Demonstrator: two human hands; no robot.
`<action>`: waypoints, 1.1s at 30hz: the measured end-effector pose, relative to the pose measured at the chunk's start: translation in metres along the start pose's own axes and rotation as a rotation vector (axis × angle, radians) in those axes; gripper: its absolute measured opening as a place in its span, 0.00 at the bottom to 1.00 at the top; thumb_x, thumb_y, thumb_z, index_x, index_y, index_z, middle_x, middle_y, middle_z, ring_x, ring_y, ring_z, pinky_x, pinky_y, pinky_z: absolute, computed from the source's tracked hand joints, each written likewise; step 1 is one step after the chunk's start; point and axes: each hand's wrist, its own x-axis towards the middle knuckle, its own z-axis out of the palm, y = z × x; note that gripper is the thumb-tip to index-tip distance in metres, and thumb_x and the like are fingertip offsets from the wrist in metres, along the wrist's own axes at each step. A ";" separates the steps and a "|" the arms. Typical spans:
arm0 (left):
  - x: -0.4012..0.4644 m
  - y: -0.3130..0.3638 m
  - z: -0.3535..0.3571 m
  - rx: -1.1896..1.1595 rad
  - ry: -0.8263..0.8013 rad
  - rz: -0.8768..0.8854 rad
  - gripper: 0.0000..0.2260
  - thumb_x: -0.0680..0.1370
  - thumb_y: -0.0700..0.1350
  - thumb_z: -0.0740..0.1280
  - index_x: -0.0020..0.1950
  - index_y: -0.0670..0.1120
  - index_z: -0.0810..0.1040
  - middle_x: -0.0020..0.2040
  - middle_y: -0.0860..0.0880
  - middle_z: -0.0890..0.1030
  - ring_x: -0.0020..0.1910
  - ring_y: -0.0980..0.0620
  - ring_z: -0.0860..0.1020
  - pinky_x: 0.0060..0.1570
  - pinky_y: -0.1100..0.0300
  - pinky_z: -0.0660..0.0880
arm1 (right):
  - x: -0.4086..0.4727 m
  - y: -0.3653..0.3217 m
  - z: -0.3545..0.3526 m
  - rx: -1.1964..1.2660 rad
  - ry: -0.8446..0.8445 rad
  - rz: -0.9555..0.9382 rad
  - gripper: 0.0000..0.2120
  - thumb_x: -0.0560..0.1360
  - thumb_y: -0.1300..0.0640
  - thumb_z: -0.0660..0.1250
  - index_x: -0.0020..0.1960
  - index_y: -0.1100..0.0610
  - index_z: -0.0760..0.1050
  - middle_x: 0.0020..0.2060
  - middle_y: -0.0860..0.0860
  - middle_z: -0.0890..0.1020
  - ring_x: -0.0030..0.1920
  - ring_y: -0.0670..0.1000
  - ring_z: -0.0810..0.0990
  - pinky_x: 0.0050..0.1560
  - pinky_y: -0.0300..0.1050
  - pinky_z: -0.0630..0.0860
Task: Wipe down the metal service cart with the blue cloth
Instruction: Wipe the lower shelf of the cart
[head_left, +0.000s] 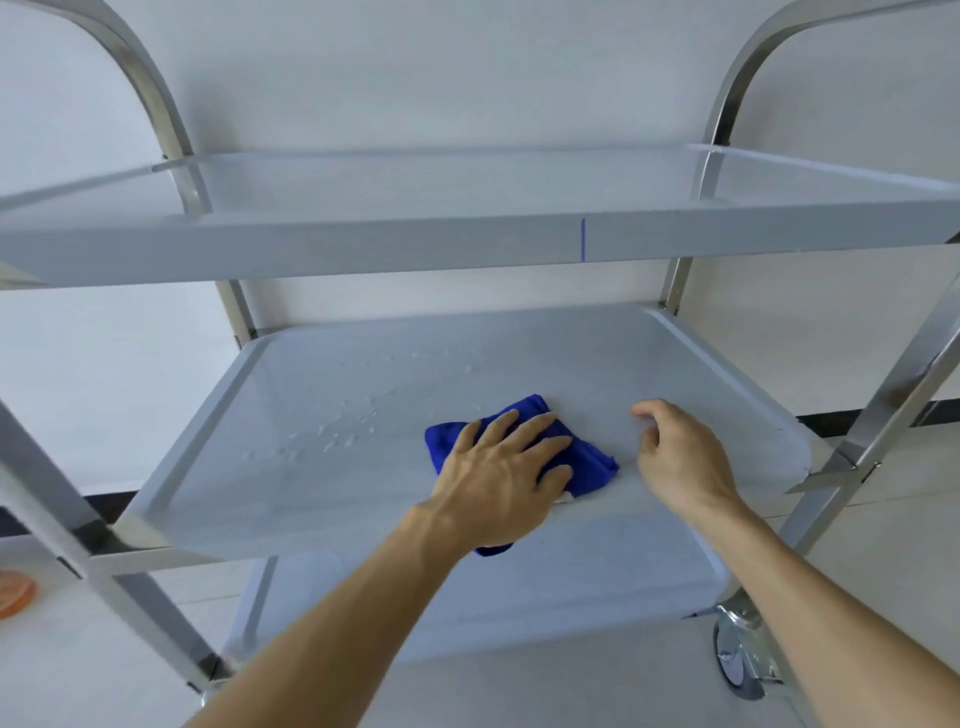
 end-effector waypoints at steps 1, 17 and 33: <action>-0.009 -0.013 -0.003 0.009 0.013 -0.005 0.20 0.83 0.59 0.51 0.75 0.62 0.64 0.79 0.61 0.57 0.79 0.53 0.54 0.75 0.51 0.51 | 0.000 0.000 0.001 -0.024 0.002 -0.009 0.16 0.80 0.65 0.57 0.66 0.59 0.74 0.64 0.54 0.78 0.65 0.57 0.75 0.61 0.48 0.71; -0.032 -0.160 -0.035 0.101 -0.073 -0.670 0.24 0.80 0.64 0.49 0.76 0.63 0.59 0.79 0.50 0.59 0.76 0.44 0.58 0.73 0.37 0.51 | 0.008 -0.038 0.040 -0.317 -0.012 -0.149 0.17 0.81 0.56 0.55 0.67 0.60 0.73 0.67 0.54 0.77 0.69 0.57 0.70 0.70 0.56 0.62; 0.007 -0.098 -0.011 -0.025 0.006 -0.053 0.27 0.73 0.69 0.47 0.70 0.68 0.69 0.77 0.58 0.64 0.73 0.52 0.66 0.73 0.51 0.59 | 0.011 -0.033 0.037 -0.311 -0.007 -0.158 0.17 0.81 0.52 0.56 0.68 0.53 0.71 0.69 0.46 0.75 0.70 0.52 0.68 0.68 0.50 0.60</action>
